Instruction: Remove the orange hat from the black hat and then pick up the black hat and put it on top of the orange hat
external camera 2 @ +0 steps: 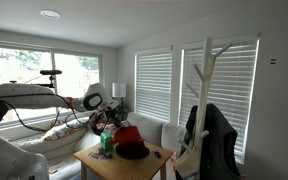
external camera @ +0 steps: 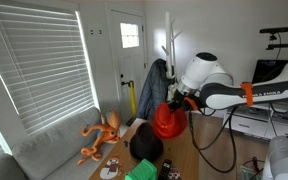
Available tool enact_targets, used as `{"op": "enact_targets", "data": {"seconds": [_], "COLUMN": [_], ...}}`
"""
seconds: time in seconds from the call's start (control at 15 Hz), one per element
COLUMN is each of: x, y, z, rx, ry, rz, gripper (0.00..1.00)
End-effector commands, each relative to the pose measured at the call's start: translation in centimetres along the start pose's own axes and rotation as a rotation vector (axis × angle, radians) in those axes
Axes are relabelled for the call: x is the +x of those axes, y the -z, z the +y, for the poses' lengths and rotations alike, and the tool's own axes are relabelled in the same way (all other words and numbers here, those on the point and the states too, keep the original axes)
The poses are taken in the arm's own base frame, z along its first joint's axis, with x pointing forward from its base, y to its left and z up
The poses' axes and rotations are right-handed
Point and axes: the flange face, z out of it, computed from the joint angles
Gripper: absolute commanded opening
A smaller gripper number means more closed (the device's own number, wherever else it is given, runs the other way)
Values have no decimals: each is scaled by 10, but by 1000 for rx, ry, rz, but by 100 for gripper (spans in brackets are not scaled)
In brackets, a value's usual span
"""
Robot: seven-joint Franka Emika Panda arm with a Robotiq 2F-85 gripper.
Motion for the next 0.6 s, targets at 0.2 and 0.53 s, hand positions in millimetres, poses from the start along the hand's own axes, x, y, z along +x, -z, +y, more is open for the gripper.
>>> {"op": "enact_targets", "data": {"seconds": [0.2, 0.53], "x": [-11, -16], "y": [-3, -5], "z": [56, 65], "rx": [-42, -50], "ry": [-7, -9], "rz": [6, 8], "gripper": [5, 5]}}
